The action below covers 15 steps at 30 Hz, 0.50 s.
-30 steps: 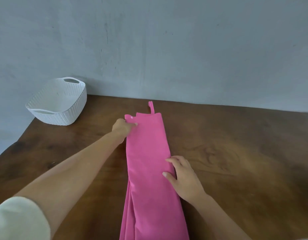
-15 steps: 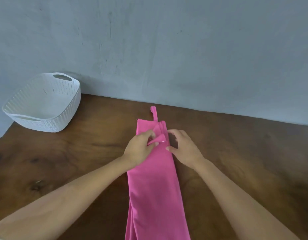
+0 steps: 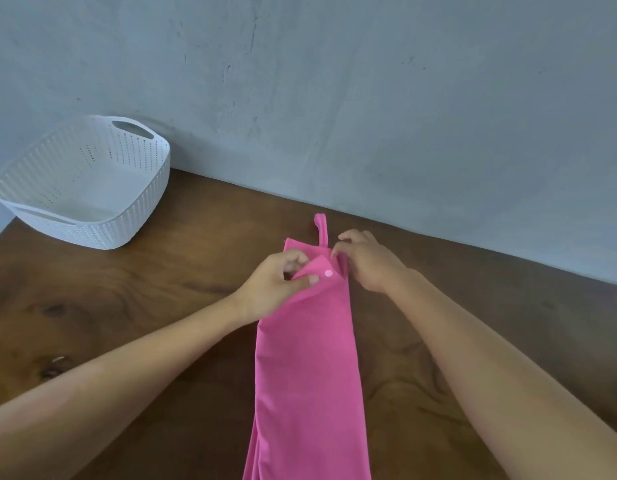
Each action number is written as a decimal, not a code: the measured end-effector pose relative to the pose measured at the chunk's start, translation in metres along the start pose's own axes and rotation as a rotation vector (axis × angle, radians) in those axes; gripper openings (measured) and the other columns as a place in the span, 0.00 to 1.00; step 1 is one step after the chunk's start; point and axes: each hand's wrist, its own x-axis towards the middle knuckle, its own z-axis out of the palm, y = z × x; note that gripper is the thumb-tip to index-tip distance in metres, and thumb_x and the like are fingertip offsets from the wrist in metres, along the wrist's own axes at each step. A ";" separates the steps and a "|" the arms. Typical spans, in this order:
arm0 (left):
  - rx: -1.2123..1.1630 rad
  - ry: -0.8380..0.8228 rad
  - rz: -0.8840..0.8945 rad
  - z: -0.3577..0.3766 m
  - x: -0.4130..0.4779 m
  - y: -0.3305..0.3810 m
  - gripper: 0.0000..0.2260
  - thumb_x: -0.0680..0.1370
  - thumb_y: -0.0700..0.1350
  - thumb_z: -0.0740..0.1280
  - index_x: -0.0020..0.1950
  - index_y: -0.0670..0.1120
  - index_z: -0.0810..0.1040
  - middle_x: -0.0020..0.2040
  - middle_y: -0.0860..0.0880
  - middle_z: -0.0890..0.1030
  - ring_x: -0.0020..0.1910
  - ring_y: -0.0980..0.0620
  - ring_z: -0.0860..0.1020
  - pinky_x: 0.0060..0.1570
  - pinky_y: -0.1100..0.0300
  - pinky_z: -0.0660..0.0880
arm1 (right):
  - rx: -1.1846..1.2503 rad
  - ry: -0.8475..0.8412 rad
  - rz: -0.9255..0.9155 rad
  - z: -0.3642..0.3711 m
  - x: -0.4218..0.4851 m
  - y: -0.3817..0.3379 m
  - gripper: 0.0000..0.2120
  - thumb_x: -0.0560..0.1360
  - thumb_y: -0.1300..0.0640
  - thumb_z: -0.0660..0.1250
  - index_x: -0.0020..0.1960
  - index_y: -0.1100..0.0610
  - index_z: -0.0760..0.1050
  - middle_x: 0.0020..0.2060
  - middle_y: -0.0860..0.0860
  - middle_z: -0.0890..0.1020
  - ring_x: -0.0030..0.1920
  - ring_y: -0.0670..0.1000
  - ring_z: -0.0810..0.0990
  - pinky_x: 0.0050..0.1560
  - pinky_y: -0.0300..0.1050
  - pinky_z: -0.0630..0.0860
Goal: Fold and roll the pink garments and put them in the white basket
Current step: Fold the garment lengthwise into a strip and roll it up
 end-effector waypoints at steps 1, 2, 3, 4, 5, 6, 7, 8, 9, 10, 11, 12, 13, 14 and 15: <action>0.020 0.024 -0.011 -0.004 0.003 -0.002 0.08 0.79 0.44 0.72 0.46 0.41 0.77 0.43 0.39 0.81 0.37 0.49 0.77 0.42 0.55 0.74 | -0.005 0.006 -0.004 -0.001 0.001 0.001 0.20 0.75 0.68 0.61 0.60 0.49 0.77 0.71 0.49 0.67 0.70 0.54 0.64 0.62 0.54 0.73; 0.069 0.054 -0.020 -0.009 0.006 -0.007 0.09 0.79 0.45 0.72 0.46 0.41 0.78 0.43 0.39 0.81 0.38 0.46 0.78 0.42 0.52 0.76 | -0.006 0.015 -0.009 -0.001 0.000 0.001 0.20 0.75 0.69 0.60 0.60 0.50 0.77 0.69 0.48 0.69 0.68 0.53 0.65 0.61 0.54 0.74; 0.147 0.087 -0.032 -0.013 0.010 -0.014 0.10 0.79 0.47 0.71 0.45 0.41 0.77 0.43 0.40 0.80 0.39 0.43 0.78 0.44 0.47 0.77 | 0.000 0.025 -0.016 -0.001 0.000 0.003 0.20 0.76 0.69 0.60 0.60 0.50 0.77 0.67 0.48 0.70 0.67 0.53 0.66 0.61 0.53 0.74; 0.236 0.116 -0.045 -0.018 0.015 -0.020 0.12 0.78 0.48 0.71 0.44 0.40 0.76 0.42 0.41 0.80 0.41 0.43 0.77 0.46 0.43 0.77 | 0.013 0.037 -0.022 -0.001 -0.002 0.004 0.19 0.77 0.69 0.60 0.60 0.50 0.77 0.65 0.47 0.71 0.66 0.52 0.66 0.60 0.52 0.74; 0.309 0.138 -0.056 -0.022 0.020 -0.026 0.12 0.78 0.48 0.72 0.43 0.40 0.76 0.42 0.44 0.80 0.43 0.46 0.77 0.48 0.42 0.78 | 0.032 0.051 -0.027 -0.001 -0.005 0.005 0.17 0.78 0.67 0.61 0.60 0.50 0.76 0.64 0.47 0.72 0.64 0.51 0.67 0.60 0.51 0.74; 0.358 0.148 -0.054 -0.026 0.024 -0.031 0.12 0.78 0.48 0.72 0.43 0.40 0.77 0.45 0.47 0.81 0.48 0.50 0.78 0.51 0.45 0.78 | 0.056 0.062 -0.027 -0.001 -0.008 0.006 0.15 0.80 0.65 0.61 0.60 0.50 0.76 0.64 0.46 0.72 0.63 0.50 0.68 0.60 0.50 0.74; 0.384 0.145 -0.054 -0.028 0.028 -0.033 0.12 0.78 0.48 0.72 0.43 0.40 0.79 0.50 0.49 0.81 0.53 0.53 0.77 0.55 0.49 0.78 | 0.081 0.072 -0.026 -0.001 -0.011 0.006 0.13 0.81 0.63 0.60 0.61 0.50 0.76 0.63 0.45 0.72 0.62 0.49 0.69 0.60 0.49 0.74; 0.402 0.133 -0.052 -0.029 0.031 -0.032 0.12 0.78 0.49 0.73 0.42 0.40 0.80 0.55 0.49 0.81 0.57 0.54 0.75 0.58 0.56 0.76 | 0.105 0.075 -0.024 -0.002 -0.016 0.007 0.12 0.82 0.61 0.60 0.62 0.50 0.75 0.63 0.45 0.72 0.61 0.47 0.69 0.60 0.48 0.74; 0.420 0.111 -0.056 -0.031 0.034 -0.029 0.13 0.78 0.49 0.73 0.41 0.40 0.80 0.57 0.45 0.81 0.58 0.54 0.75 0.58 0.63 0.73 | 0.121 0.074 -0.025 -0.003 -0.020 0.007 0.12 0.83 0.60 0.60 0.63 0.50 0.75 0.62 0.45 0.72 0.60 0.46 0.70 0.60 0.47 0.73; 0.428 0.077 -0.054 -0.032 0.037 -0.026 0.14 0.78 0.48 0.73 0.40 0.39 0.79 0.56 0.41 0.81 0.56 0.52 0.75 0.55 0.70 0.69 | 0.130 0.070 -0.028 -0.005 -0.025 0.007 0.11 0.84 0.59 0.59 0.62 0.50 0.75 0.61 0.45 0.72 0.59 0.46 0.70 0.60 0.47 0.74; 0.419 0.037 -0.066 -0.033 0.041 -0.023 0.15 0.78 0.48 0.73 0.38 0.39 0.78 0.54 0.38 0.81 0.55 0.51 0.74 0.52 0.73 0.67 | 0.134 0.066 -0.034 -0.006 -0.030 0.007 0.10 0.84 0.58 0.59 0.61 0.50 0.75 0.60 0.45 0.72 0.59 0.46 0.71 0.59 0.47 0.74; 0.401 -0.003 -0.081 -0.035 0.044 -0.018 0.16 0.78 0.48 0.73 0.36 0.40 0.77 0.53 0.38 0.82 0.55 0.51 0.74 0.51 0.72 0.67 | 0.136 0.064 -0.040 -0.008 -0.036 0.007 0.09 0.84 0.58 0.59 0.60 0.49 0.76 0.58 0.45 0.73 0.58 0.46 0.71 0.58 0.48 0.74; 0.367 -0.040 -0.109 -0.035 0.046 -0.012 0.16 0.79 0.48 0.72 0.35 0.41 0.77 0.52 0.40 0.82 0.56 0.50 0.76 0.52 0.69 0.67 | 0.139 0.063 -0.043 -0.010 -0.041 0.006 0.08 0.84 0.57 0.59 0.58 0.49 0.75 0.57 0.45 0.73 0.57 0.47 0.72 0.57 0.48 0.74; 0.315 -0.073 -0.127 -0.035 0.047 -0.006 0.16 0.79 0.49 0.72 0.34 0.43 0.77 0.50 0.42 0.83 0.56 0.50 0.77 0.54 0.66 0.68 | 0.145 0.066 -0.046 -0.011 -0.046 0.006 0.08 0.84 0.57 0.59 0.57 0.49 0.75 0.56 0.45 0.74 0.56 0.47 0.72 0.56 0.47 0.73; 0.267 -0.103 -0.149 -0.035 0.049 0.000 0.16 0.79 0.48 0.72 0.33 0.44 0.77 0.46 0.46 0.83 0.52 0.51 0.79 0.55 0.64 0.69 | 0.152 0.073 -0.048 -0.013 -0.051 0.005 0.08 0.84 0.57 0.59 0.56 0.48 0.75 0.55 0.45 0.74 0.56 0.47 0.72 0.54 0.46 0.73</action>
